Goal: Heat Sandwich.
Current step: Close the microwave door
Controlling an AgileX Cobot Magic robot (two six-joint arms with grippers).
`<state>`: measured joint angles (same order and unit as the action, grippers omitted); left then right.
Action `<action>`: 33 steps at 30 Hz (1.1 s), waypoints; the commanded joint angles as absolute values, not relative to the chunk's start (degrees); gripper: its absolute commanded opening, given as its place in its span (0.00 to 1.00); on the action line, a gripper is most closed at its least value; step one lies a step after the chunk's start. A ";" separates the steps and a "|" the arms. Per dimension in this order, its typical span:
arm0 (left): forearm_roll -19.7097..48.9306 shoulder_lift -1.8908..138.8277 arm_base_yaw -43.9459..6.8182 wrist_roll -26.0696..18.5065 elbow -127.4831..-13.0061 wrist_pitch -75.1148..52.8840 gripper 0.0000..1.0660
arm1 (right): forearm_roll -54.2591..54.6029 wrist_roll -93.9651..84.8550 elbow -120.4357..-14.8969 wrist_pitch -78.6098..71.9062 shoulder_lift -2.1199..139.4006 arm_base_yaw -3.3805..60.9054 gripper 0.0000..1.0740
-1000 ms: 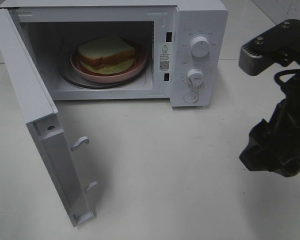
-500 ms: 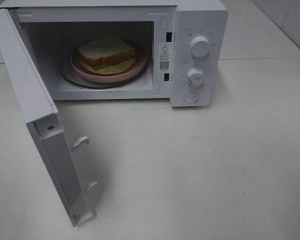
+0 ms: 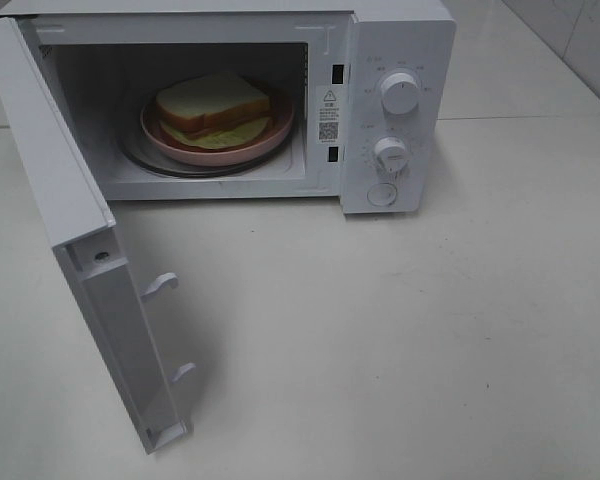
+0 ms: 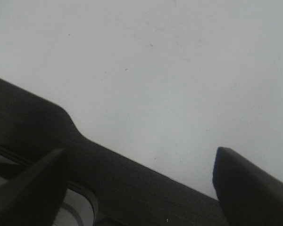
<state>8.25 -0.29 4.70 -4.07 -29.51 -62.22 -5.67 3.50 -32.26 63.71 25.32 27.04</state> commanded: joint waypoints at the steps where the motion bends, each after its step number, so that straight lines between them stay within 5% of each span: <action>1: 8.14 -1.26 4.53 -3.72 -29.51 -61.59 0.92 | -6.02 3.67 -30.83 62.17 21.89 24.47 0.71; 18: 8.14 -1.26 4.53 -3.72 -29.51 -61.59 0.92 | -4.35 4.30 -28.65 57.01 8.19 9.00 0.71; 33: 8.14 -0.97 4.53 -3.72 -29.51 -61.59 0.92 | -4.30 4.13 -28.65 57.01 -1.78 5.33 0.71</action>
<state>8.25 -0.29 4.70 -4.07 -29.51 -62.22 -4.18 3.61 -28.59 57.58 -0.23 5.56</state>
